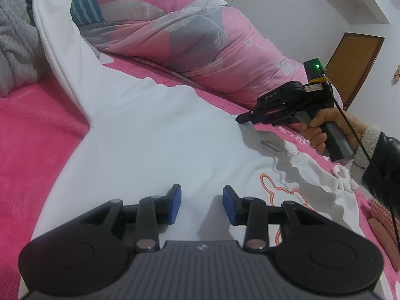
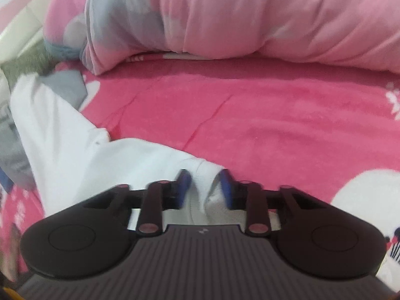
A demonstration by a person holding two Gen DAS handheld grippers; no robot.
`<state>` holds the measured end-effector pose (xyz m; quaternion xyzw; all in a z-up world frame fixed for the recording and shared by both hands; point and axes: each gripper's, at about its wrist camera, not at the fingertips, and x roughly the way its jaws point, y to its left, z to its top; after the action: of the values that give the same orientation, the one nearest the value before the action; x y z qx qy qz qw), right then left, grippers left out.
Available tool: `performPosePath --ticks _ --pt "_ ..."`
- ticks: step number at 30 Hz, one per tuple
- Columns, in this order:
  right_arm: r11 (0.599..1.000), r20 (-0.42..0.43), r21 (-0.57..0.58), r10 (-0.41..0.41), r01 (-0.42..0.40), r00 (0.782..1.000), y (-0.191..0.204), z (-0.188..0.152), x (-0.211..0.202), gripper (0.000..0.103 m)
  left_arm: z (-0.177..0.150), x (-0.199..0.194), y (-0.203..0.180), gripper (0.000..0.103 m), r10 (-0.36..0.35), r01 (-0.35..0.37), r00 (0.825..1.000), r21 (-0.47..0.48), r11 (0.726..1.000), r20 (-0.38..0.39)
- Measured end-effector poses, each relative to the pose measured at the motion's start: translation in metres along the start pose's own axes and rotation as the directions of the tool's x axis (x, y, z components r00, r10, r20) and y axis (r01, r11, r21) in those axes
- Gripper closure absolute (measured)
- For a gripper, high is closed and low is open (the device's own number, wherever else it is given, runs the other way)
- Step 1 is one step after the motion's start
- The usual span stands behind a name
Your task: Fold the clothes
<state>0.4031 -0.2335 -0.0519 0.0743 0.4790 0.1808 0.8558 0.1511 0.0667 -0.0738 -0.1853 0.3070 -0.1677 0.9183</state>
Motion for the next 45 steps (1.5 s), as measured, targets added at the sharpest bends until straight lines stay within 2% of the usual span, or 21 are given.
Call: performPosePath --ticks 4,9,13,17,20,22,24,26,28,29,31,32,37,41,44,45 --pt "0.998 0.117 -0.065 -0.016 0.024 0.993 0.007 0.000 -0.002 0.098 0.000 0.000 0.000 0.065 0.001 -0.001 1.000 0.002 1.000 0.000" --pt "0.983 0.232 -0.158 -0.053 0.091 0.971 0.014 -0.009 0.009 0.099 -0.001 0.000 0.000 0.065 0.003 -0.003 1.000 0.004 1.000 0.001" --pt "0.995 0.234 -0.054 -0.069 0.084 0.970 -0.007 -0.004 0.023 0.095 -0.001 -0.001 0.000 0.065 0.003 -0.003 1.000 0.004 1.000 0.001" --pt "0.993 0.328 0.067 -0.111 0.094 0.938 -0.027 -0.001 -0.007 0.091 0.000 -0.001 0.000 0.065 0.002 -0.002 1.000 0.003 1.000 0.000" --pt "0.994 0.286 0.029 -0.109 0.105 0.952 -0.030 -0.004 -0.025 0.089 0.000 0.000 0.000 0.065 0.002 -0.002 1.000 0.002 1.000 -0.001" --pt "0.991 0.234 -0.045 -0.111 0.125 0.966 -0.023 -0.012 -0.030 0.078 0.000 -0.001 0.000 0.065 0.002 -0.002 1.000 0.001 1.000 -0.002" --pt "0.982 0.179 -0.122 -0.118 0.141 0.977 -0.016 -0.020 -0.034 0.059 0.000 0.000 -0.001 0.064 0.002 -0.002 1.000 0.002 1.000 -0.002" --pt "0.977 0.133 -0.154 -0.128 0.148 0.983 -0.014 -0.026 -0.027 0.055 0.000 0.000 -0.001 0.064 0.003 -0.003 1.000 0.002 1.000 -0.003" --pt "0.971 0.090 -0.177 -0.148 0.162 0.985 -0.013 -0.031 -0.018 0.057 0.000 0.000 -0.001 0.064 0.003 -0.003 1.000 0.002 1.000 -0.002" --pt "0.967 0.071 -0.185 -0.166 0.177 0.983 -0.012 -0.033 -0.013 0.061 0.000 0.001 -0.001 0.064 0.002 -0.002 1.000 0.002 1.000 -0.002" --pt "0.954 0.089 -0.217 -0.194 0.209 0.977 -0.007 -0.034 -0.009 0.079 0.000 0.000 -0.001 0.064 0.002 -0.002 1.000 0.001 1.000 -0.002" --pt "0.952 0.104 -0.217 -0.198 0.217 0.975 -0.004 -0.034 -0.012 0.095 0.000 0.000 -0.001 0.064 0.002 -0.002 1.000 0.001 1.000 -0.002" --pt "0.926 0.168 -0.188 -0.297 0.326 0.940 -0.001 -0.032 -0.004 0.096 -0.001 0.000 -0.001 0.064 0.002 -0.002 1.000 -0.001 1.000 -0.002" --pt "0.933 0.195 -0.111 -0.317 0.342 0.928 -0.008 -0.030 -0.001 0.095 -0.001 0.000 -0.001 0.064 0.002 -0.002 1.000 0.000 1.000 -0.002" --pt "0.941 0.202 -0.021 -0.326 0.337 0.923 -0.016 -0.028 -0.004 0.083 -0.002 0.001 -0.001 0.064 0.002 -0.002 1.000 -0.001 1.000 -0.002" --pt "0.949 0.201 0.021 -0.314 0.316 0.928 -0.020 -0.027 -0.008 0.081 -0.002 0.001 -0.001 0.064 0.001 -0.001 1.000 -0.001 1.000 -0.002"
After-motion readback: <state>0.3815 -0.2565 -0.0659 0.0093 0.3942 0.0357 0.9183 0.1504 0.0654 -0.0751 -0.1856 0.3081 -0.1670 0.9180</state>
